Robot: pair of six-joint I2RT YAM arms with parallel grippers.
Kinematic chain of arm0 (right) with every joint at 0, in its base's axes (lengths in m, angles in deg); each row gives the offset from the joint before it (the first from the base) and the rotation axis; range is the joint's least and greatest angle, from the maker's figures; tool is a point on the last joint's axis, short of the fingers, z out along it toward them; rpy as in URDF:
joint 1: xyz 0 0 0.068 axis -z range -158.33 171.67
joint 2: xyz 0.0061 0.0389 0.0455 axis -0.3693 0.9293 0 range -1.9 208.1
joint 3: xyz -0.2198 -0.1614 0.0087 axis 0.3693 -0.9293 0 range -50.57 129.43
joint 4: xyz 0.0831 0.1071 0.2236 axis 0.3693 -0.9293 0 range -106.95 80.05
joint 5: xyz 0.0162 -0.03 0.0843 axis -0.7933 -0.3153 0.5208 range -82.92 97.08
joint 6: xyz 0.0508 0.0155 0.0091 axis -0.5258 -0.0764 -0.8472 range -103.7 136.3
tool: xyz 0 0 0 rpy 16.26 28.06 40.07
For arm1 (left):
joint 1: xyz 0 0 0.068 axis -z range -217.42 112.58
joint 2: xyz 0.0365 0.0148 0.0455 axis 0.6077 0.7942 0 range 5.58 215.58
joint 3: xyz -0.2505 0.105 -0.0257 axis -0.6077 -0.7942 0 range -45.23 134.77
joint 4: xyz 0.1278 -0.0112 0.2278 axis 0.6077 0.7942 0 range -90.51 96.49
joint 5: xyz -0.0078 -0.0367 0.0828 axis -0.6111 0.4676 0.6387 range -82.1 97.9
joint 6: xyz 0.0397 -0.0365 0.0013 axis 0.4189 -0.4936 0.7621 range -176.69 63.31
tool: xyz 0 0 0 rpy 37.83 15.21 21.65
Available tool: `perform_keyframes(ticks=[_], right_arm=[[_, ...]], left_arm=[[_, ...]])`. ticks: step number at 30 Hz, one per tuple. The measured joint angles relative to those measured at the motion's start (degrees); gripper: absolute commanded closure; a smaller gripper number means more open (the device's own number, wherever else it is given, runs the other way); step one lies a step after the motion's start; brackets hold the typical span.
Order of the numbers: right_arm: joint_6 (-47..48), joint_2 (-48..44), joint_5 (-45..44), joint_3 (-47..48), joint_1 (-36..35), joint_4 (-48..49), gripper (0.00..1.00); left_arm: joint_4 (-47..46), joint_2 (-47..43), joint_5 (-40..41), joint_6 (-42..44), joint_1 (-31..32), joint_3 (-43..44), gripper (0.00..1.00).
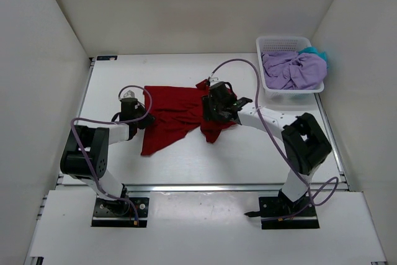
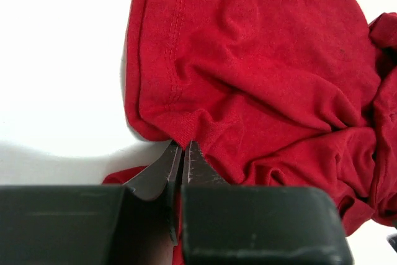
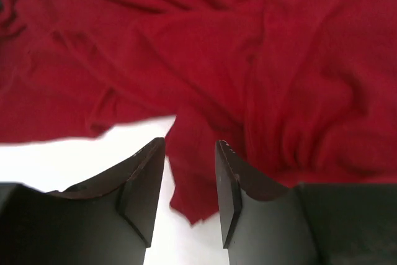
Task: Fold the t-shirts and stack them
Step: Flatten out the tshirt
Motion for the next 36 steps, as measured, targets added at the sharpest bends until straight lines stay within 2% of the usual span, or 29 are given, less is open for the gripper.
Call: perform_keyframes(ticks=[4, 5, 7, 9, 12, 16, 21, 22, 24, 26, 27, 29, 30, 33, 36], right_arm=[[0.00, 4.15, 0.07, 0.90, 0.28, 0.20, 0.65], [0.00, 4.96, 0.07, 0.85, 0.28, 0.09, 0.68], [0.09, 5.79, -0.02, 0.39, 0.28, 0.04, 0.90], [-0.22, 5.81, -0.22, 0.13, 0.24, -0.42, 1.00], [-0.24, 4.68, -1.29, -0.72, 0.00, 0.02, 1.00], [-0.68, -4.96, -2.25, -9.01, -0.92, -0.35, 1.00], [-4.55, -27.65, -0.52, -27.56, 0.35, -1.90, 1.00], [-5.44, -31.54, 0.26, -31.34, 1.38, -2.62, 0.96], [-7.78, -37.27, 1.95, -37.66, 4.15, -4.76, 0.79], [-9.60, -41.51, 3.43, -42.58, 7.19, -7.74, 0.67], [-10.45, -43.32, 3.76, -44.06, 8.50, -9.38, 0.61], [-11.02, -46.12, 4.52, -44.94, 10.60, -11.89, 0.54], [-10.93, -47.12, 4.96, -44.78, 11.67, -12.07, 0.54], [-10.49, -47.45, 6.49, -42.25, 14.12, -11.67, 0.54], [-10.45, -45.24, 5.88, -39.74, 12.48, -9.31, 0.55]], left_arm=[[-0.37, 0.00, -0.22, -0.28, -0.02, -0.22, 0.99], [-0.52, 0.00, -0.26, -0.33, 0.09, -0.22, 0.98], [-0.74, 0.00, -0.44, -0.44, 0.28, -0.22, 0.99], [-1.01, 0.00, -0.59, -0.46, 0.50, -0.22, 1.00], [-1.14, 0.00, -0.63, -0.46, 0.52, -0.22, 1.00], [-1.05, 0.00, -0.94, -0.55, 0.00, -0.09, 1.00], [-1.01, 0.00, -1.05, -1.11, -1.66, 0.92, 1.00], [-1.07, 0.00, -1.09, -1.14, -1.90, 1.25, 1.00], [-1.16, 0.00, -1.25, -1.33, -2.54, 1.92, 1.00], [-1.42, 0.00, -1.49, -1.42, -3.23, 2.08, 0.98], [-1.33, 0.00, -1.53, -1.49, -3.48, 2.10, 0.94], [-1.18, 0.00, -1.73, -1.66, -3.89, 2.10, 0.80], [-1.03, -0.09, -1.86, -1.66, -3.98, 2.10, 0.77], [0.57, -1.62, -1.25, -1.62, -3.56, 1.97, 0.77], [2.23, -7.72, -0.09, -0.72, -2.58, -0.57, 0.76]])
